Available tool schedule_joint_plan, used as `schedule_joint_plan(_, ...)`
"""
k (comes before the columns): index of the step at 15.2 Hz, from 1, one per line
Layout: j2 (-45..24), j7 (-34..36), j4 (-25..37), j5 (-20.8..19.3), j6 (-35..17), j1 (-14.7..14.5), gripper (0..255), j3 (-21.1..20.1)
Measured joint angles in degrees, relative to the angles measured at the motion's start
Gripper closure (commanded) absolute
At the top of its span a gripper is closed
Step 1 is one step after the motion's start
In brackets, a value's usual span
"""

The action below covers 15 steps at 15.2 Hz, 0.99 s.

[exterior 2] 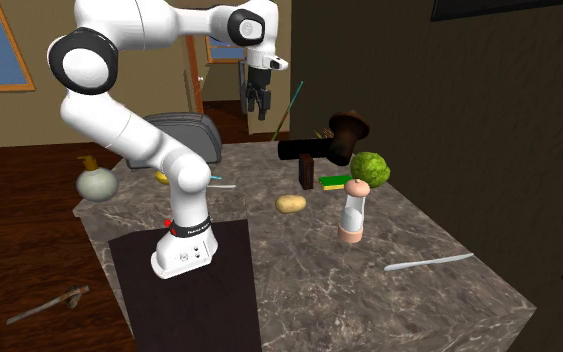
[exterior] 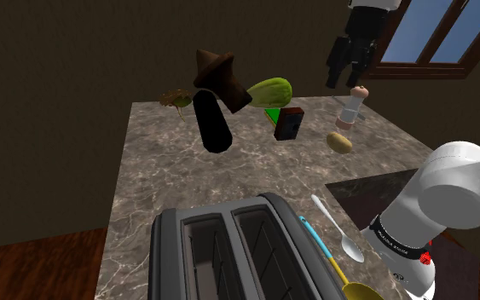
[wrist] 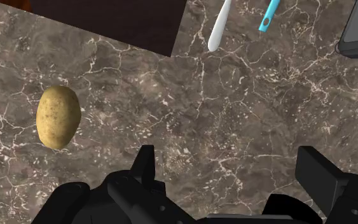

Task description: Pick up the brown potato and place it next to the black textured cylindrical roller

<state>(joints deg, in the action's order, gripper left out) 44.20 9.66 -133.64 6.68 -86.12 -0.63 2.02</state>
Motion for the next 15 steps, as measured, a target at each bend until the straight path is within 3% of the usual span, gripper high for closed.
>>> schedule_joint_plan(8,4.31,-3.51,-11.17,-4.92,-7.8,2.91,0,2.78)
schedule_joint_plan(15,4.51,-7.78,-21.4,-11.62,-19.36,7.39,0,7.4)
